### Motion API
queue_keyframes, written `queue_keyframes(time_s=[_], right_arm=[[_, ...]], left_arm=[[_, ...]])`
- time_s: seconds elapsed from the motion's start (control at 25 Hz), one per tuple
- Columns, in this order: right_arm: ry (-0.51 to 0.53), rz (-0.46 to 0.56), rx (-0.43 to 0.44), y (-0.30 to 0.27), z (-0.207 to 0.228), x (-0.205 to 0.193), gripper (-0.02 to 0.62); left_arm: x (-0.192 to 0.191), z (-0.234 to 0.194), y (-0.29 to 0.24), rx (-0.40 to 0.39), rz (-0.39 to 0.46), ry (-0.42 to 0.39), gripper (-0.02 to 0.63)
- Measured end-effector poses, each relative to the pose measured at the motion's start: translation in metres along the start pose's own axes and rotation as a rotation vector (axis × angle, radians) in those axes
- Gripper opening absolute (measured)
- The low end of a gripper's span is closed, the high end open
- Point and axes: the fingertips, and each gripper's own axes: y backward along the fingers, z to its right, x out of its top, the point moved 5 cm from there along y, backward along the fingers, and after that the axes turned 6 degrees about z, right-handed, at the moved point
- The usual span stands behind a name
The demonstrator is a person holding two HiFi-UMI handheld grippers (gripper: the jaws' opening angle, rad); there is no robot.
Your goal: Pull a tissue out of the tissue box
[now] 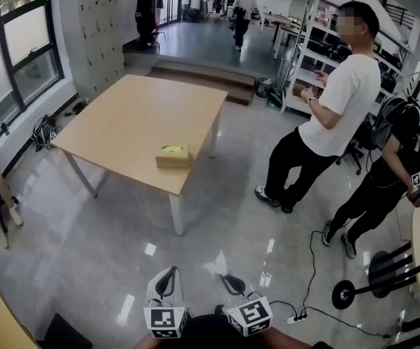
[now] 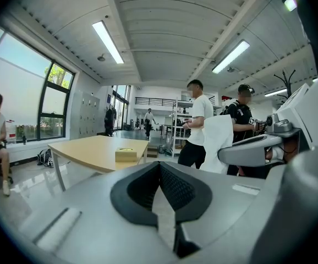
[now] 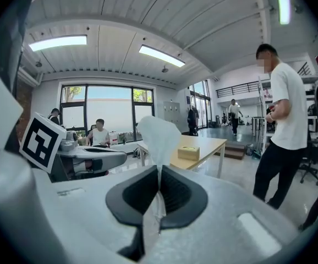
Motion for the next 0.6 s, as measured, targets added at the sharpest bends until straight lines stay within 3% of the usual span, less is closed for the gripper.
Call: queue_keyframes(time_s=[0.6], right_arm=[[-0.021, -0.001, -0.010, 0.019, 0.018, -0.002, -0.008]], left_arm=[[-0.003, 0.026, -0.001, -0.014, -0.040, 0.002, 0.018]])
